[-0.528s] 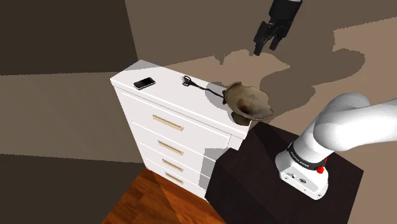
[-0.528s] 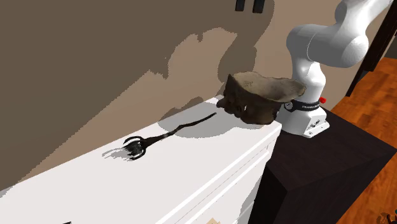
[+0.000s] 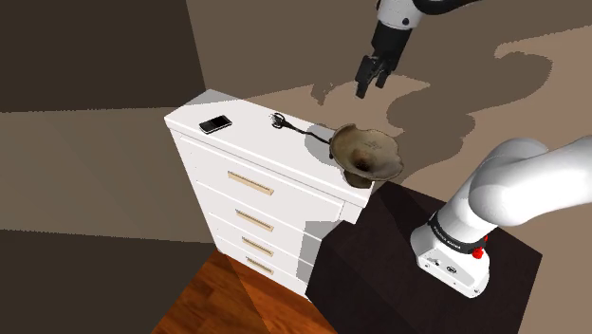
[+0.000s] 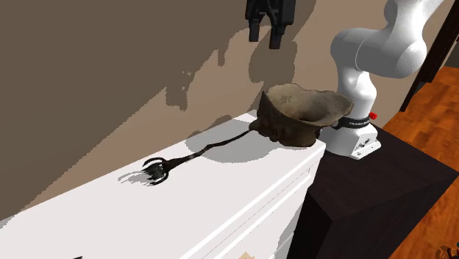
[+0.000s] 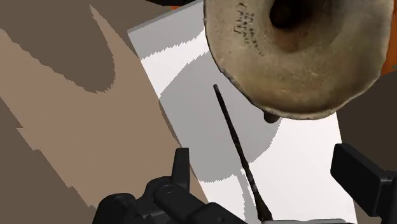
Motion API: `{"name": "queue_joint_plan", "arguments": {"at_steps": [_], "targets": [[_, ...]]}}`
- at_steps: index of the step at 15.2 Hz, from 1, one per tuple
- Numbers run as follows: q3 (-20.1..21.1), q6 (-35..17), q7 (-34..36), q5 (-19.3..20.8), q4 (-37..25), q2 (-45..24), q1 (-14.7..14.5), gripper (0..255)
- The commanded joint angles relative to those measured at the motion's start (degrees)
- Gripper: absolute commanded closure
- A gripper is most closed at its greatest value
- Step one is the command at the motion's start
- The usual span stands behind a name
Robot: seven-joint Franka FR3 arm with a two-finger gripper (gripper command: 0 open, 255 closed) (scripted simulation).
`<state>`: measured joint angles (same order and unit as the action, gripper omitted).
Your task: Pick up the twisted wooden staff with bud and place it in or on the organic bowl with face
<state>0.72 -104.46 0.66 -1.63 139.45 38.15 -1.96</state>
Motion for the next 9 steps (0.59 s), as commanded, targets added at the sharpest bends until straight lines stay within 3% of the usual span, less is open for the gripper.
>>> {"name": "queue_joint_plan", "arguments": {"at_steps": [1,9], "targets": [[-0.26,-4.05,-2.04,0.08,0.08,-4.08,-0.67,0],[-1.01,-17.49,-10.08,0.0,-1.79,-20.26,-3.11,0]]}}
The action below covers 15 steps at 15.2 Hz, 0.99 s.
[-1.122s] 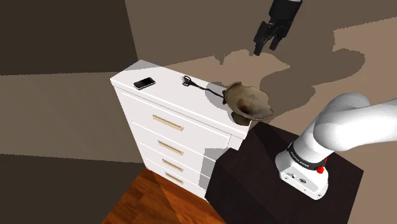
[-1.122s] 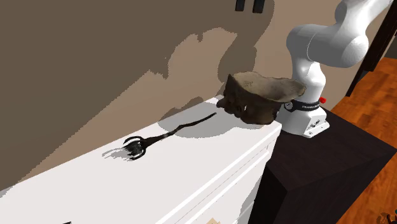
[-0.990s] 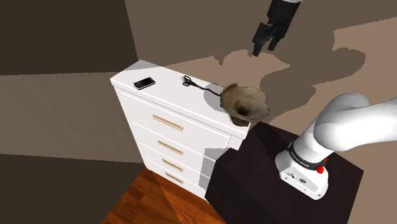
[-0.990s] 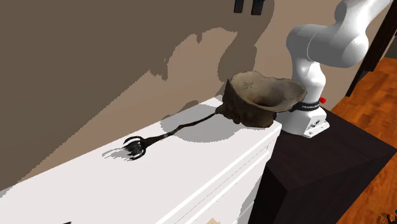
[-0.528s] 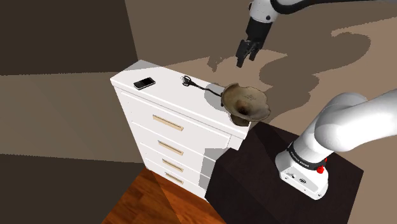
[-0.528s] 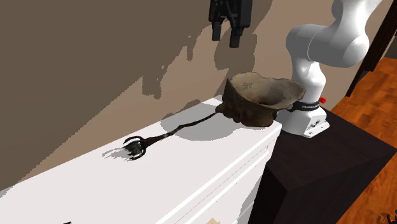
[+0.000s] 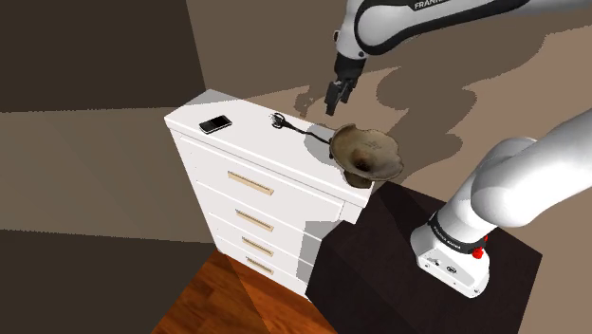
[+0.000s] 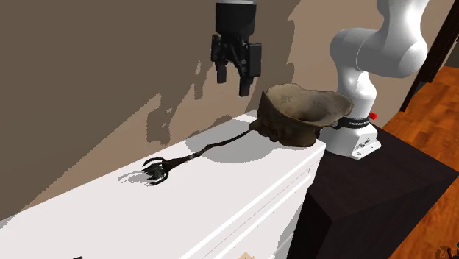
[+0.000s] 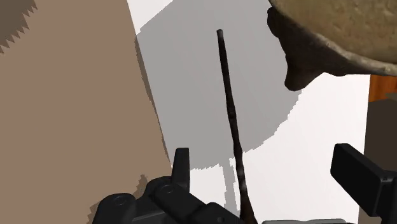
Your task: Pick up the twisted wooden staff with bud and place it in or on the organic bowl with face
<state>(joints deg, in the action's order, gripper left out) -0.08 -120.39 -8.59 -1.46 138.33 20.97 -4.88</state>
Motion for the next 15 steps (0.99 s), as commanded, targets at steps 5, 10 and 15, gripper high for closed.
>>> {"name": "queue_joint_plan", "arguments": {"at_steps": [5,10,15], "targets": [[-0.01,-8.36,-5.7,-0.55,-4.24,-13.99,-1.43,0],[0.28,-12.28,-7.66,-0.73,-5.6,-19.51,-1.85,0],[0.35,-16.59,-7.75,-0.88,-4.21,-22.43,-1.92,0]]}}
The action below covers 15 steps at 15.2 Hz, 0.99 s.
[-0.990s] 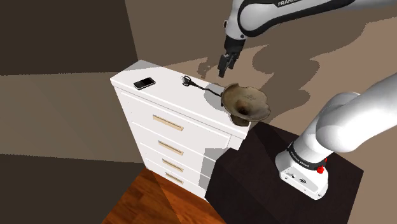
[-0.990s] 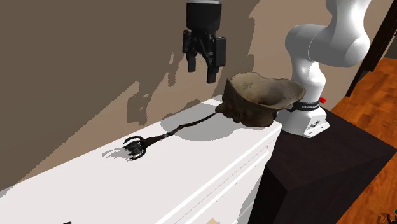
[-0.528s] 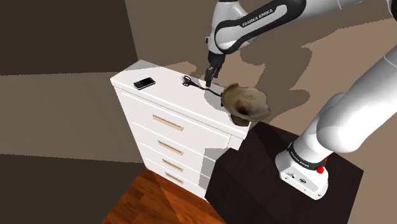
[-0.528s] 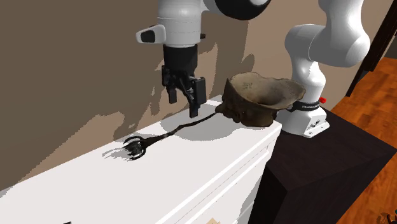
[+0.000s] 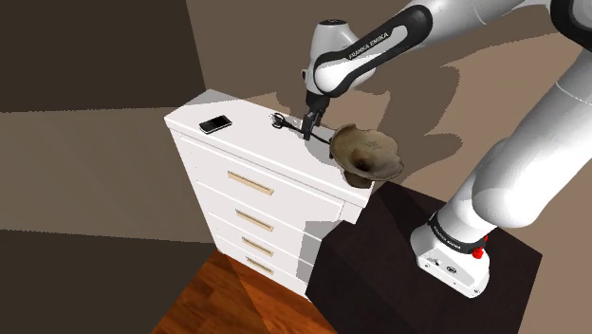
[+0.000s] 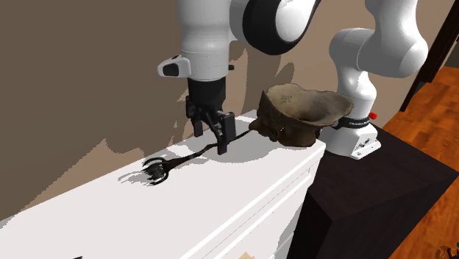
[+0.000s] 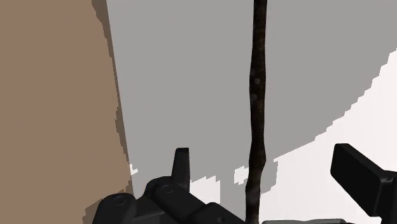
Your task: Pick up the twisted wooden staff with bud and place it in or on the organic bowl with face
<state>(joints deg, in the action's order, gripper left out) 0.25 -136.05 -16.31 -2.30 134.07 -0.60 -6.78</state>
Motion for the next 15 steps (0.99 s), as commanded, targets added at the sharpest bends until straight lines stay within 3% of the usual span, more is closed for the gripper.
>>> {"name": "queue_joint_plan", "arguments": {"at_steps": [1,8,9,15], "targets": [[0.02,-0.93,-0.03,-0.05,0.06,-0.84,-0.02,0],[0.02,-0.92,-0.02,-0.05,0.05,-0.84,-0.02,0],[0.02,-0.92,-0.02,-0.05,0.05,-0.84,-0.02,255],[0.02,-0.93,-0.02,-0.05,0.06,-0.84,-0.02,255]]}}
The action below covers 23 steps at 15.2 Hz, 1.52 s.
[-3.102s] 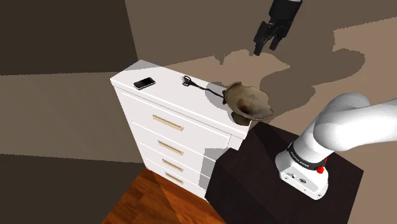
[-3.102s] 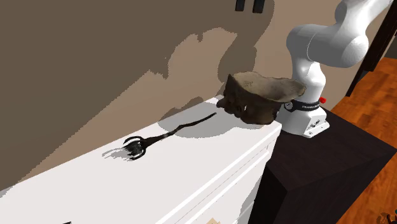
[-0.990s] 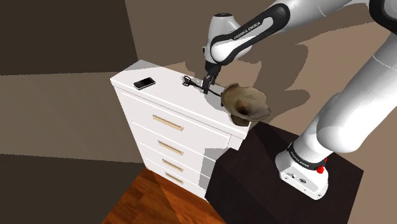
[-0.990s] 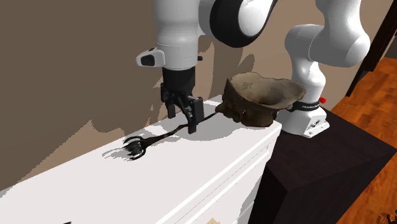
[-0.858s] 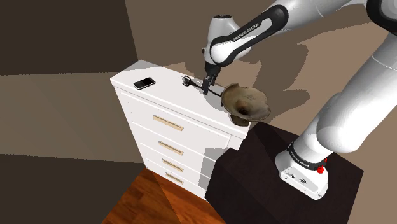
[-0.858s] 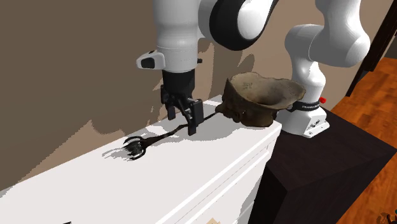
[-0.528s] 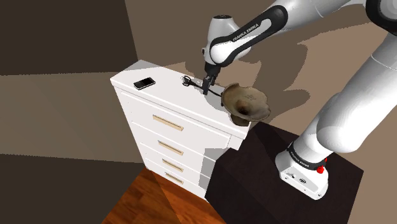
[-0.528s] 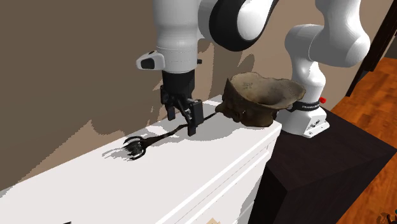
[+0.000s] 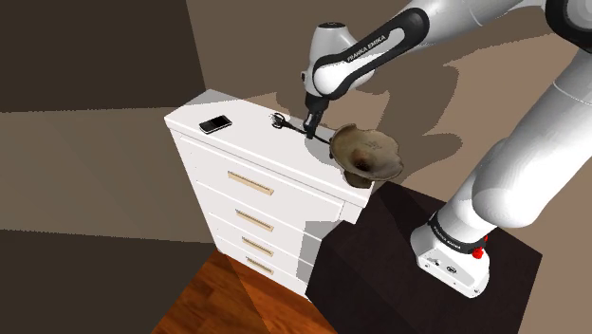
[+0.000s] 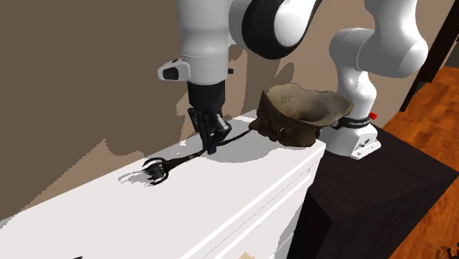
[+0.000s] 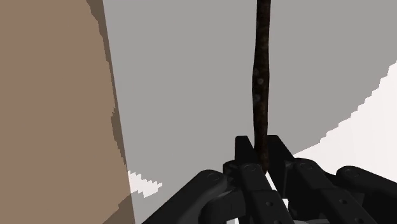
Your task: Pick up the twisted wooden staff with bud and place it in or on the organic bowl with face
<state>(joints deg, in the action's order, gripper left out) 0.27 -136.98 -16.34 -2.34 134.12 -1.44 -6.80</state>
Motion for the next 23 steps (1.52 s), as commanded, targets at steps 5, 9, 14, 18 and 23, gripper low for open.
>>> {"name": "queue_joint_plan", "arguments": {"at_steps": [5,9,14,18,23], "targets": [[-0.01,1.55,0.07,0.06,-0.5,1.05,0.01,255],[-0.03,4.66,0.2,0.16,-1.68,2.99,0.02,255],[-0.04,8.56,0.35,0.27,-3.41,5.15,0.04,255],[-0.05,11.67,0.45,0.35,-5.02,6.66,0.05,255],[-0.06,15.55,0.58,0.43,-7.3,8.26,0.07,255]]}}
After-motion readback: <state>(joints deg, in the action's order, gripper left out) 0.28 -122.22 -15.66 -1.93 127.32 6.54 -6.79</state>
